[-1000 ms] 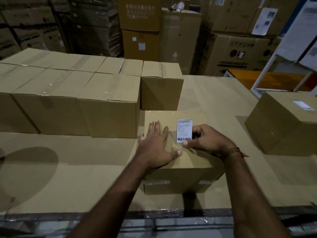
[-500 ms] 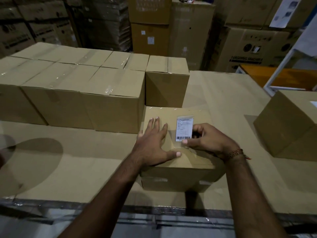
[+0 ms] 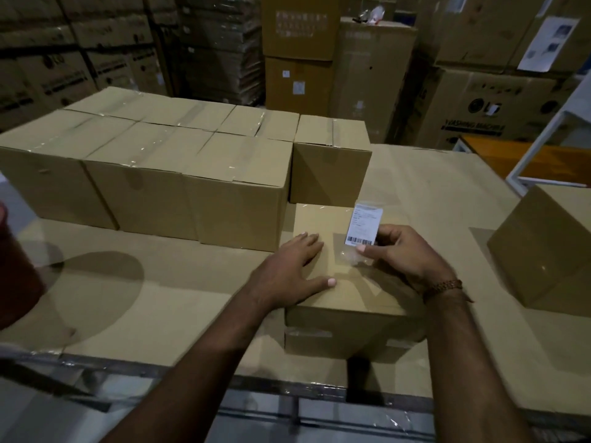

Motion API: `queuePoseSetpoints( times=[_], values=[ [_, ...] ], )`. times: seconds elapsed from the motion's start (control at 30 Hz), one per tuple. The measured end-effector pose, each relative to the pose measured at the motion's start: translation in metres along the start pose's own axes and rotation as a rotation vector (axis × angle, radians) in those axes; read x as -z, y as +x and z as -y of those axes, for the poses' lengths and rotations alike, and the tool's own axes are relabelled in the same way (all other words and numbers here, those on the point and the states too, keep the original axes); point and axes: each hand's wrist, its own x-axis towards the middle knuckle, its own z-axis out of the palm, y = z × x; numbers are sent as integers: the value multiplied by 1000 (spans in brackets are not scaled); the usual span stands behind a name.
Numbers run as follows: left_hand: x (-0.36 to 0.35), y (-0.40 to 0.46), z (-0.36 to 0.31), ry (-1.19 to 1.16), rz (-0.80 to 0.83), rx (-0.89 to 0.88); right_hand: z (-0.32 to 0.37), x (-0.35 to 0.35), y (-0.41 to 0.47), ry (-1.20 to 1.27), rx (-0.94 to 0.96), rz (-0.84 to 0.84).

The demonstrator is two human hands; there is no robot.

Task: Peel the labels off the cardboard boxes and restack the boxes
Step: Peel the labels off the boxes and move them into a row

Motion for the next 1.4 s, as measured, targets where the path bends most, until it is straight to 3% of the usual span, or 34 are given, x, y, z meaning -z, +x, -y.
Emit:
queuePoseSetpoints(
  times=[0.17,0.53,0.7,0.9,1.1,1.27,1.4],
  values=[
    [45,-44,48,-58,-236,9,25,-65,7,96,63,-47],
    [199,-140,224,126,-417,13,110,-325,49,184,152,-75],
    [275,-205,304,211,-531,66,150,-443,58,197,162,-23],
    [342,-278,386,310,-677,259,187,-555,61,199,188,3],
    [360,-328,447,399,-708,552,207,-646,67,-24,193,5],
    [357,-344,476,328,-676,606,214,-696,66,-296,190,-26],
    [352,-348,487,261,-657,604,220,-716,65,-517,171,41]
  ],
)
